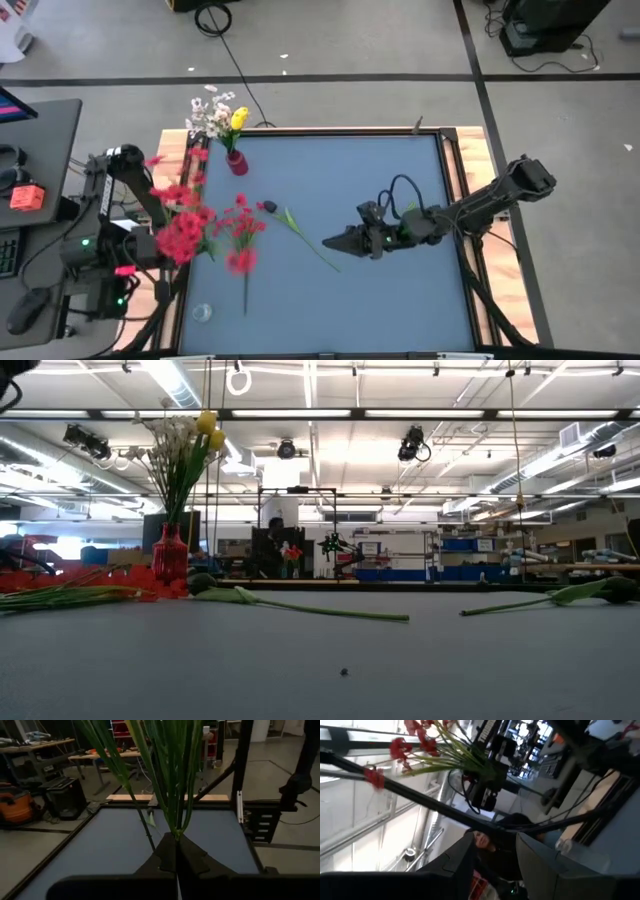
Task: Sort flowers into vase by color
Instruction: Put the right red flowers into the transparent vase
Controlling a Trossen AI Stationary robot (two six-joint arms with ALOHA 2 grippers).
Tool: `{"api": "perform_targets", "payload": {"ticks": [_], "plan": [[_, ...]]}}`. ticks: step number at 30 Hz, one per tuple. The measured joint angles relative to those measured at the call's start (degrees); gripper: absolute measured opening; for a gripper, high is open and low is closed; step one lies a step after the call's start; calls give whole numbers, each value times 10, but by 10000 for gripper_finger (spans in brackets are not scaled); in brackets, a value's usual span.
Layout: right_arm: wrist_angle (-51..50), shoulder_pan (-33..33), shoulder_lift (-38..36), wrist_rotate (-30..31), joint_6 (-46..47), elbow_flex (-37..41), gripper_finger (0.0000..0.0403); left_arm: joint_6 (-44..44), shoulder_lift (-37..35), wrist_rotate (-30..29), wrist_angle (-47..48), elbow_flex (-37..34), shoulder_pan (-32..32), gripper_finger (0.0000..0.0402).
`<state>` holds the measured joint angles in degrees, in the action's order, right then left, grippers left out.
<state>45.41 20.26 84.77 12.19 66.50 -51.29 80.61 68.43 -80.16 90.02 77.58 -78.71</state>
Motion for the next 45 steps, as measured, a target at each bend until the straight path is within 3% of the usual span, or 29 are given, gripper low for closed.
{"api": "perform_targets", "payload": {"ticks": [6,18,22,32,35,40,42,45], "plan": [[13,-22,0,-14,9,0,153,25,-56,0,-39,-67,-59,1],[26,12,80,89,66,-36,153,56,-102,-33,-196,-213,-216,0],[26,14,119,94,92,-68,153,44,-103,-62,-257,-239,-256,0],[26,11,183,86,133,-118,153,-12,-99,-98,-335,-257,-262,0],[27,14,183,79,98,-128,153,-59,-100,-99,-366,-257,-251,0],[35,24,183,46,-45,-169,153,-97,-101,-95,-390,-253,-246,0],[25,27,182,46,-88,-186,153,-107,-101,-93,-391,-235,-246,0],[15,27,182,45,-141,-201,153,-190,-101,-95,-393,-188,-246,0]]}}
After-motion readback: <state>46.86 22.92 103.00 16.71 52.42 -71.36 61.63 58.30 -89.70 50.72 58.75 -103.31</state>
